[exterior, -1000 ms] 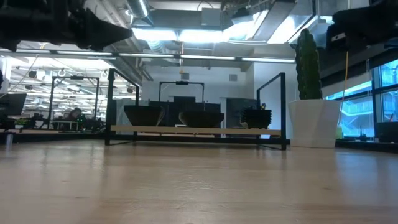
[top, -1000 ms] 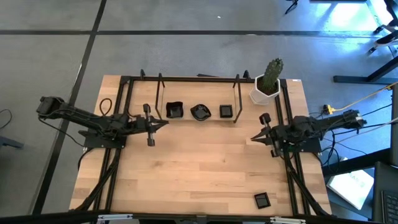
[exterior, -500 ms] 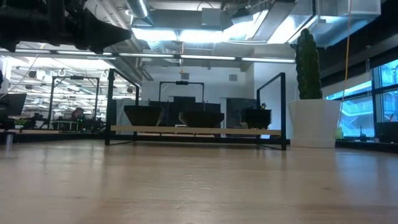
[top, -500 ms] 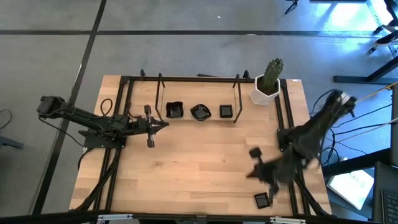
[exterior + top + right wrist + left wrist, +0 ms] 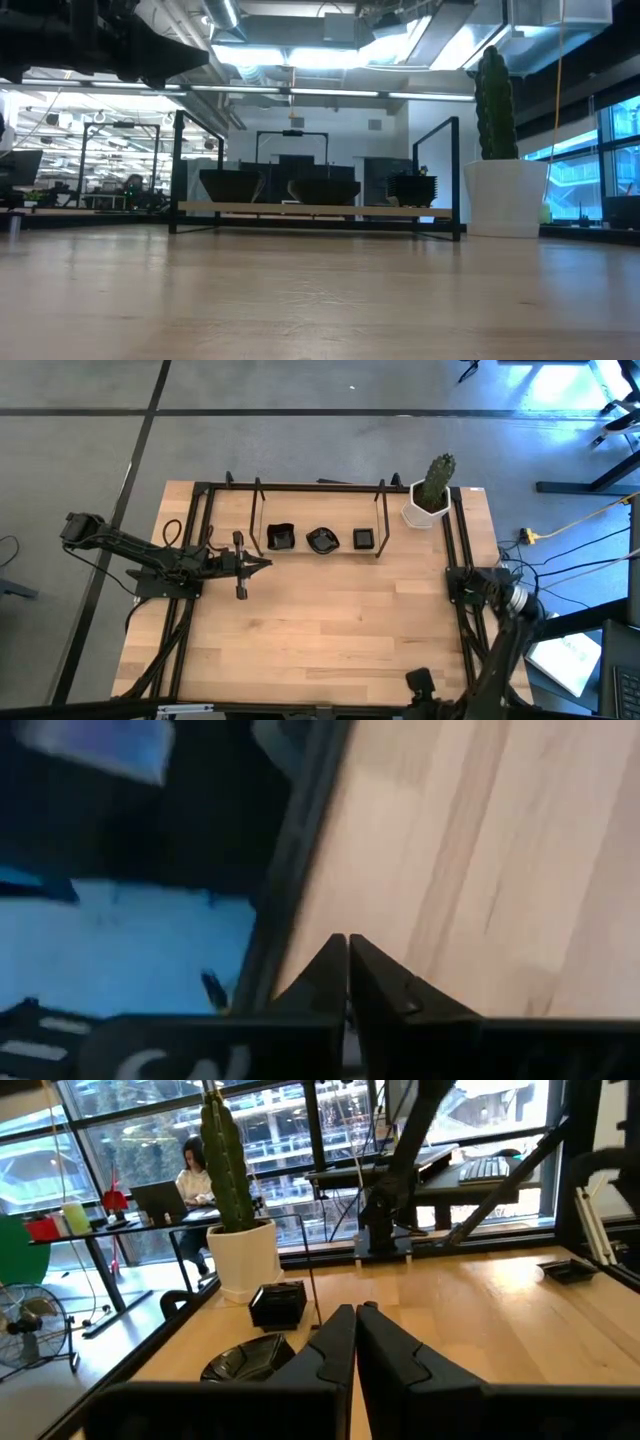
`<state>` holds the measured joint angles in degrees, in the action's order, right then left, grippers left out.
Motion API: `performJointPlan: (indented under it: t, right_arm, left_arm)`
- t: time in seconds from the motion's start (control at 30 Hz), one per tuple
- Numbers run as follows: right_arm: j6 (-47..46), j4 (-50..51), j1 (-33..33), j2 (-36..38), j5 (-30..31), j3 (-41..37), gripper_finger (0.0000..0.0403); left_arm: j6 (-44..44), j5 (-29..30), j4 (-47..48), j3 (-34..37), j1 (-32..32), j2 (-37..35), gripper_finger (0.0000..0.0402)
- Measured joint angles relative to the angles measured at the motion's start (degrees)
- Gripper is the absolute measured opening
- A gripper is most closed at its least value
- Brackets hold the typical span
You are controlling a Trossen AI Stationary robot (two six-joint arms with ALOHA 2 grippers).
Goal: Pick & Place Mini shaped plates
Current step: Stack the black square plate on top of the black square plate on the shelf
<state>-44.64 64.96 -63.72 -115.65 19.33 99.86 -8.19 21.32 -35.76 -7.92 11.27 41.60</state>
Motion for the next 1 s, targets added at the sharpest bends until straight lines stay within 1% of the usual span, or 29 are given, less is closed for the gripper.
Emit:
performJointPlan:
  t: [0.13, 0.23, 0.43, 0.5, 0.63, 0.7, 0.87, 1.0]
  right_arm:
    - [-5.27, 8.79, 0.56, -6.09, -5.67, 4.97, 0.0049]
    - [-9.51, 14.71, 0.56, -7.99, -8.81, 6.37, 0.0079]
    - [-16.42, 14.63, 0.31, -8.55, -12.65, 5.03, 0.0125]
    - [-17.2, 13.79, -0.06, -8.55, -12.82, 5.0, 0.0135]
    - [-17.25, 9.01, -0.92, -8.55, -12.83, 4.98, 0.0144]
    - [-16.98, 7.84, -1.31, -8.55, -11.61, 4.86, 0.0145]
    - [-16.22, 8.73, -2.02, -8.55, -7.34, 3.51, 0.0145]
    - [-16.37, 8.25, -2.13, -8.53, -7.48, 1.18, 0.0145]
  left_arm:
    - [0.03, 0.0, 0.04, 0.0, 0.0, 0.02, 0.001]
    - [0.02, 0.0, 0.79, 0.0, 0.0, 0.02, 0.0007]
    - [-0.02, 0.02, 1.57, 0.0, 0.0, 0.02, 0.0004]
    - [-0.02, 0.02, 1.56, 0.0, 0.0, 0.0, 0.0006]
    - [-0.04, 0.02, 1.55, 0.0, 0.0, 0.02, 0.0008]
    - [-0.04, 0.02, 1.54, 0.0, 0.0, 0.01, 0.0007]
    - [-0.06, 0.02, 1.52, 0.0, 0.0, 0.01, 0.0003]
    - [-0.04, 0.02, 1.57, 0.0, 0.0, 0.02, 0.0007]
